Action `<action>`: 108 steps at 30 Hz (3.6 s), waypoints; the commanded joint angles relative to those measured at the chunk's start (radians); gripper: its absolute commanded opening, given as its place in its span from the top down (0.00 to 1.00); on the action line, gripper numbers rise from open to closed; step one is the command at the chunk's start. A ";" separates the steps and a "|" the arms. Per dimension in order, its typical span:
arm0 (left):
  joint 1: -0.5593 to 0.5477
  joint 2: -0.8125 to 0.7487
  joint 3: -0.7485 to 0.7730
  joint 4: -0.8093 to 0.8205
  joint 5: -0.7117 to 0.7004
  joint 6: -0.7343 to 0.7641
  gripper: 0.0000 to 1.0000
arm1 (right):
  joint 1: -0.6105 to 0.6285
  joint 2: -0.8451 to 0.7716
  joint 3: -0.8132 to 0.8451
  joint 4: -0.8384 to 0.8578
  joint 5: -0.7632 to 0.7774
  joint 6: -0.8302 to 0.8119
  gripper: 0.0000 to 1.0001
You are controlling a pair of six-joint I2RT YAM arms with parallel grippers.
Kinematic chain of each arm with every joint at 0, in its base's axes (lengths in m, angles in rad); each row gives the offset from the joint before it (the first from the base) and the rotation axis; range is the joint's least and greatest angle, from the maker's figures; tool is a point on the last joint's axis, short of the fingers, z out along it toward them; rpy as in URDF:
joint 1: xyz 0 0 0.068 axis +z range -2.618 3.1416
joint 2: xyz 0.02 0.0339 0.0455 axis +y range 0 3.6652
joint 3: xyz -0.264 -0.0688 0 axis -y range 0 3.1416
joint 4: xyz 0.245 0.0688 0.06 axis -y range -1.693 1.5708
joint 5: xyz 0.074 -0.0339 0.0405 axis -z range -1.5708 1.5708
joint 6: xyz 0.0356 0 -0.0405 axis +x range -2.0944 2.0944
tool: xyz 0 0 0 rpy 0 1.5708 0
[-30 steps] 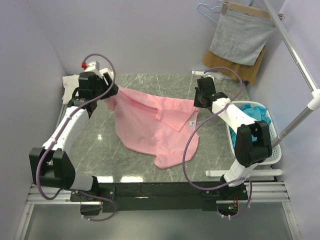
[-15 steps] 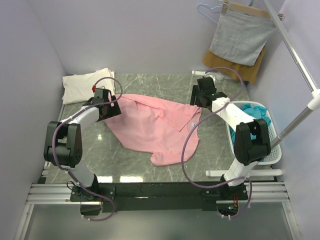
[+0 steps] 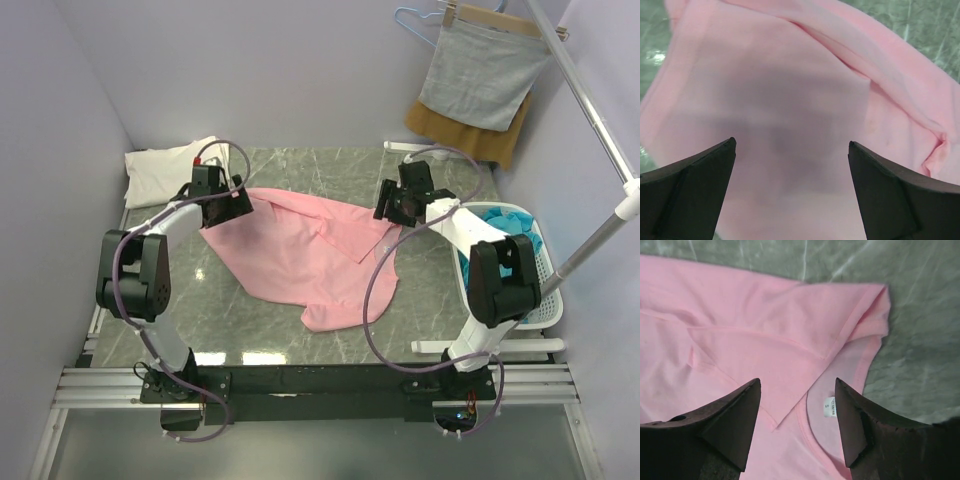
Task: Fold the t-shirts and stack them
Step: Flatten out the tshirt
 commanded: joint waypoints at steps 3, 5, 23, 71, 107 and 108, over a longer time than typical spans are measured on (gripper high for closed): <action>-0.005 0.043 0.058 0.055 0.116 -0.019 0.00 | -0.030 0.086 -0.027 0.044 -0.148 0.066 0.39; -0.005 0.051 0.062 0.054 0.117 -0.023 0.00 | -0.031 0.109 -0.027 0.051 -0.168 0.065 0.41; -0.005 0.062 0.031 0.071 0.134 -0.023 0.01 | -0.045 0.198 0.007 0.061 -0.127 0.056 0.43; 0.052 0.554 0.709 -0.067 0.189 0.142 0.01 | -0.062 -0.182 0.002 0.068 -0.002 -0.029 1.00; -0.026 -0.087 0.513 -0.149 0.094 0.153 0.99 | -0.066 -0.435 0.042 -0.018 0.001 -0.052 1.00; -0.026 -0.128 0.467 -0.155 0.102 0.146 0.99 | -0.065 -0.455 0.047 -0.025 -0.011 -0.056 1.00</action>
